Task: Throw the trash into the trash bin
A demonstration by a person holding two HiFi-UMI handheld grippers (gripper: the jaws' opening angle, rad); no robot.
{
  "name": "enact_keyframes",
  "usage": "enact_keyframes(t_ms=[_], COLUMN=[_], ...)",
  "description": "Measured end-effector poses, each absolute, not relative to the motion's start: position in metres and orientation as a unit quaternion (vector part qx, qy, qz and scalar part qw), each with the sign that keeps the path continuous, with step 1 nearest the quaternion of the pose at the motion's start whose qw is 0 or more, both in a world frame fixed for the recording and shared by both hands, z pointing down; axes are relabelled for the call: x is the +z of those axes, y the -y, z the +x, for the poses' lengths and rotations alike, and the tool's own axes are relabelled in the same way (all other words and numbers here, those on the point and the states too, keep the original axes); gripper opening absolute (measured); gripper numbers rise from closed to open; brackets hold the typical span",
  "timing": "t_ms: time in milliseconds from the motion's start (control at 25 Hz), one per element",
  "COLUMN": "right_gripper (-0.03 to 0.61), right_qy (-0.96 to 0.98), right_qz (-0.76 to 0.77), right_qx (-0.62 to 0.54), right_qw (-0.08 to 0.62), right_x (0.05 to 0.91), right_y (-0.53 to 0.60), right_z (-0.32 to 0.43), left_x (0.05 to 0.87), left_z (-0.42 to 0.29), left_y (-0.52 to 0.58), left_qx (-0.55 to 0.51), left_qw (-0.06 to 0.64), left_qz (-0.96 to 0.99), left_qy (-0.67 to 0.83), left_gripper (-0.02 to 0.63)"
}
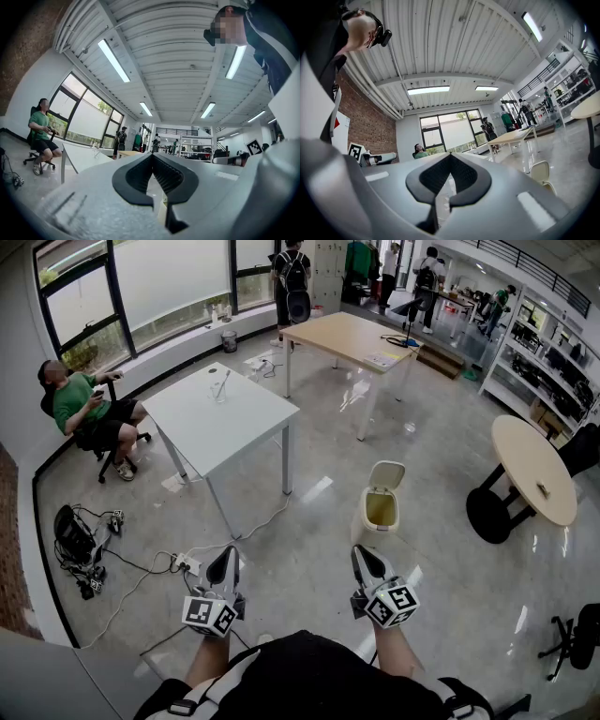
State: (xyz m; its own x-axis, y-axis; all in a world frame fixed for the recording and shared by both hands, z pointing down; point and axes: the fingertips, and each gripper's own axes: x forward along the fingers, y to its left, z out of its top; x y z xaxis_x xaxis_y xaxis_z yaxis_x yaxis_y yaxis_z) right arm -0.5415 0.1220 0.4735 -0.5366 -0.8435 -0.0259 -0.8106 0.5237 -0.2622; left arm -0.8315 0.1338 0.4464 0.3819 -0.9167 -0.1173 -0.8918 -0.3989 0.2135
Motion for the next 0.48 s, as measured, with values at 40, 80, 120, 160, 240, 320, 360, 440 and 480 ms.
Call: enact_keyframes(t_ms=[40,80,120,160,240,320,360,440,480], right_gripper=[0.005,0.006,0.005,0.005,0.005,0.005,0.005,0.005,0.005], right_qy=[-0.868,-0.866,-0.865,-0.865,-0.865,-0.866,-0.866,-0.865,-0.865], right_qz=[-0.478,-0.480,-0.482,-0.483,-0.482,-0.481,-0.481,-0.482,-0.484], right_qx=[-0.112,-0.114,-0.115,-0.115,-0.113,-0.110,-0.109,-0.106,-0.104], right_qw=[0.076,0.077,0.078,0.079,0.081,0.084,0.085,0.088,0.086], right_x=[0.4752,0.4767,0.4776,0.4779,0.4766,0.4741,0.4728,0.4705,0.4703], right_y=[-0.1222,-0.1225,-0.1230,-0.1236,-0.1241,-0.1225,-0.1211,-0.1186,-0.1178], right_z=[-0.5427,-0.5437,-0.5446,-0.5451,-0.5459,-0.5459,-0.5456,-0.5443,-0.5433], left_x=[0.4479,0.4491,0.4499,0.4501,0.4482,0.4457,0.4446,0.4428,0.4415], left_z=[-0.8343,-0.8368,-0.8386,-0.8396,-0.8403,-0.8405,-0.8403,-0.8392,-0.8385], left_y=[-0.1338,-0.1340,-0.1345,-0.1353,-0.1362,-0.1348,-0.1335,-0.1313,-0.1307], left_qx=[-0.107,-0.106,-0.106,-0.107,-0.109,-0.112,-0.113,-0.113,-0.112], left_qw=[0.059,0.061,0.062,0.063,0.061,0.058,0.056,0.052,0.051], left_qz=[0.828,0.827,0.826,0.826,0.825,0.825,0.825,0.826,0.826], left_qy=[0.547,0.549,0.550,0.551,0.551,0.551,0.551,0.550,0.549], left_gripper=[0.000,0.000,0.000,0.000,0.000,0.000,0.000,0.000,0.000])
